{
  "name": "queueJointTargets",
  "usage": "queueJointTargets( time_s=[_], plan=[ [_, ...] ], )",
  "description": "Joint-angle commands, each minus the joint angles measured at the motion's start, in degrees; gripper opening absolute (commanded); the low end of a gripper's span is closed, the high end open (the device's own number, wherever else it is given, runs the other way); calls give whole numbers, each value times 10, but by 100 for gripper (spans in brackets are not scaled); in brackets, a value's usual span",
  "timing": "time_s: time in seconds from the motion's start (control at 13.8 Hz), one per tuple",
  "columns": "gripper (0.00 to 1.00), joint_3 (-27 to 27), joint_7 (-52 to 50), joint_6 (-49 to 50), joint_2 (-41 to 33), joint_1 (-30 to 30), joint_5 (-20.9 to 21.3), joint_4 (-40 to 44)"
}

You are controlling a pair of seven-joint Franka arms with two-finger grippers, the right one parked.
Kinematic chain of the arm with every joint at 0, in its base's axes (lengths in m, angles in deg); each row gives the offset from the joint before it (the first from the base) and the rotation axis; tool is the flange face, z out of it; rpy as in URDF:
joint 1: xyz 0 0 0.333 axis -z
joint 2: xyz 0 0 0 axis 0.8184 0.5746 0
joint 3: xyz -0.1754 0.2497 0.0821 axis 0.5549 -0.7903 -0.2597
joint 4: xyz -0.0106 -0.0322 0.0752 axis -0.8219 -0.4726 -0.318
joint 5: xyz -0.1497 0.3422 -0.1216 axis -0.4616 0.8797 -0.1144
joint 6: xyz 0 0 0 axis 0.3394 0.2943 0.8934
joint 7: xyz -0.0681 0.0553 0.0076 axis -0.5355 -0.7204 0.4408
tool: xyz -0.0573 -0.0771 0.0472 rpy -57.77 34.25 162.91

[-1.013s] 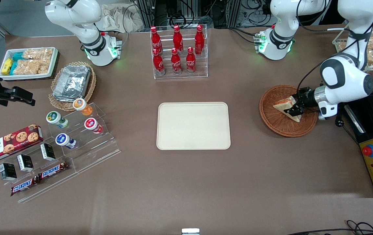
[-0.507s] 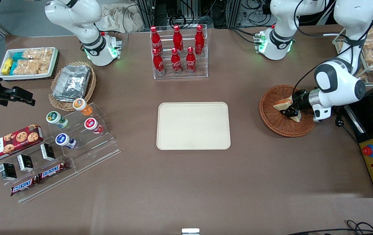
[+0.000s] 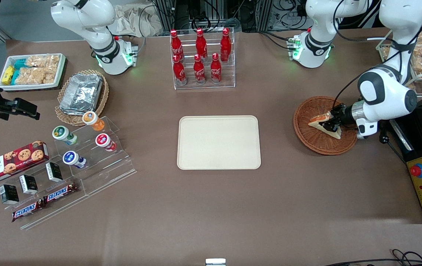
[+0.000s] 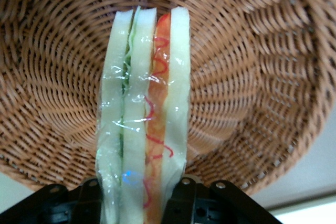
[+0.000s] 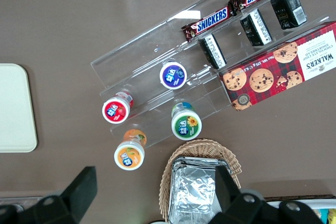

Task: Place sandwich from basket to tray
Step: 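Close the left gripper on the sandwich and lift it from the basket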

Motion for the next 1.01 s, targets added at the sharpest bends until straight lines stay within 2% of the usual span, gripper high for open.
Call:
queueJointTargets(
  time_s=[0.0, 0.14, 0.29, 0.51, 0.65, 0.94],
  plan=[
    [20, -1, -6, 49, -52, -1, 29, 7],
    [20, -1, -5, 70, -84, -1, 50, 16],
    [20, -1, -5, 126, -104, -1, 87, 55],
    [20, 1, -11, 270, -93, -1, 137, 194],
    [20, 3, -9, 325, -90, 3, 163, 266],
    [20, 5, -3, 368, -73, 31, 167, 378]
  ],
)
